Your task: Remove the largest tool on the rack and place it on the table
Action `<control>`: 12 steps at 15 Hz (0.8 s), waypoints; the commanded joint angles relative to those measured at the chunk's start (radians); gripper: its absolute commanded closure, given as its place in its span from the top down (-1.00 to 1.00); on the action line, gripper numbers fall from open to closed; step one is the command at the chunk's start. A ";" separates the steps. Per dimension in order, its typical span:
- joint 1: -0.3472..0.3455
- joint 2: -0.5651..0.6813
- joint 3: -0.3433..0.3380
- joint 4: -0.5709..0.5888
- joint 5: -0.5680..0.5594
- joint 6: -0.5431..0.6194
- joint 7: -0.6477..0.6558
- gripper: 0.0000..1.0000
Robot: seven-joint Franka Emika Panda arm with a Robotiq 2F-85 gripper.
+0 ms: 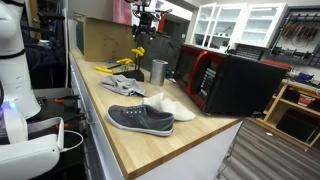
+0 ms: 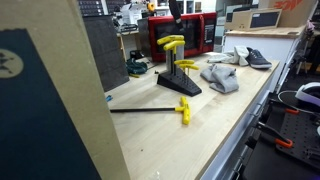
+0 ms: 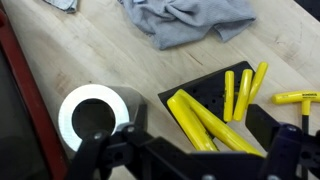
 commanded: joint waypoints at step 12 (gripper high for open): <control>-0.012 0.038 0.052 0.018 0.043 0.116 -0.270 1.00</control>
